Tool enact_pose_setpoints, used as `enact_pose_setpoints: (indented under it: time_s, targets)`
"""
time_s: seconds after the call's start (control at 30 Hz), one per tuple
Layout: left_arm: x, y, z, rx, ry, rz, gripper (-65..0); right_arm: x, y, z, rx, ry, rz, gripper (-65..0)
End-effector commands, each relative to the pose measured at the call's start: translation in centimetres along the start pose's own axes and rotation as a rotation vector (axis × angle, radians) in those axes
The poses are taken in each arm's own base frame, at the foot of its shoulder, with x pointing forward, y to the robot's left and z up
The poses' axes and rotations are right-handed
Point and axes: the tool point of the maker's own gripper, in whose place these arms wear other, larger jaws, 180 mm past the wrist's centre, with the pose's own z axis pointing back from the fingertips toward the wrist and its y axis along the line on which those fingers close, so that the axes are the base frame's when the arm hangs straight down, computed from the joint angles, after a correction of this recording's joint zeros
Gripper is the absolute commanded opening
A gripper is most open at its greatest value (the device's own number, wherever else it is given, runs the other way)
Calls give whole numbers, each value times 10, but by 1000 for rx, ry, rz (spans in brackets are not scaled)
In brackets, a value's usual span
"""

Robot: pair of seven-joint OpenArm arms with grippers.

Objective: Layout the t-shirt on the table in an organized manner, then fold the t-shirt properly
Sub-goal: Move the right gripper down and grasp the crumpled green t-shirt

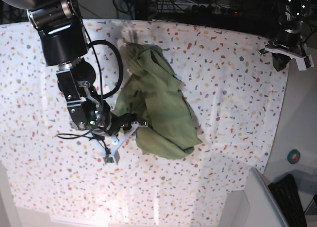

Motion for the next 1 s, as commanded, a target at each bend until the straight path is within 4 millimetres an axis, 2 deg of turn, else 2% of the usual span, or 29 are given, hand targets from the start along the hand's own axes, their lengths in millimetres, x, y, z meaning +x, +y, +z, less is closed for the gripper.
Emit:
enact_pose_setpoints:
  time_s: [0.0, 0.07, 0.13, 0.2, 0.27, 0.43, 0.57, 0.73, 0.8, 0.87, 0.93, 0.97]
  targets:
    - [8, 2, 5, -4, -25, -13, -614, 29, 10, 4, 21, -72, 9, -311]
    - [3, 0, 6, -9, -15, -11, -541, 28, 13, 4, 27, -71, 12, -309]
    - [1, -1, 6, -9, -12, -6, -472, 18, 26, 3, 44, -33, 63, -309]
    - [-4, -2, 7, -5, -7, 11, -429, 6, 38, 0, 61, 1, 112, -309]
    - [-5, -3, 8, -1, -10, 25, -428, 1, 39, -5, 59, 8, 125, -309]
    - [-6, -8, 8, -11, -10, 28, -428, 2, 37, -8, 54, -13, 120, -311]
    - [-8, -8, 8, -10, -4, 29, -428, 3, 20, -7, 22, -13, 128, -315]
    - [-7, -9, 8, -12, -7, 27, -428, -5, 12, -13, 7, 18, 127, -318]
    - [-7, -9, 8, -13, -8, 26, -428, -5, 13, -14, 8, 24, 127, -374]
    - [-7, -9, 8, -13, -8, 26, -428, -5, 15, -14, 11, 22, 126, -480]
    - [-7, -9, 8, -12, -8, 25, -428, -6, 13, -15, 10, 25, 115, -635]
    - [-7, -9, 8, -11, -7, 25, -428, -6, 13, -15, 10, 27, 114, -650]
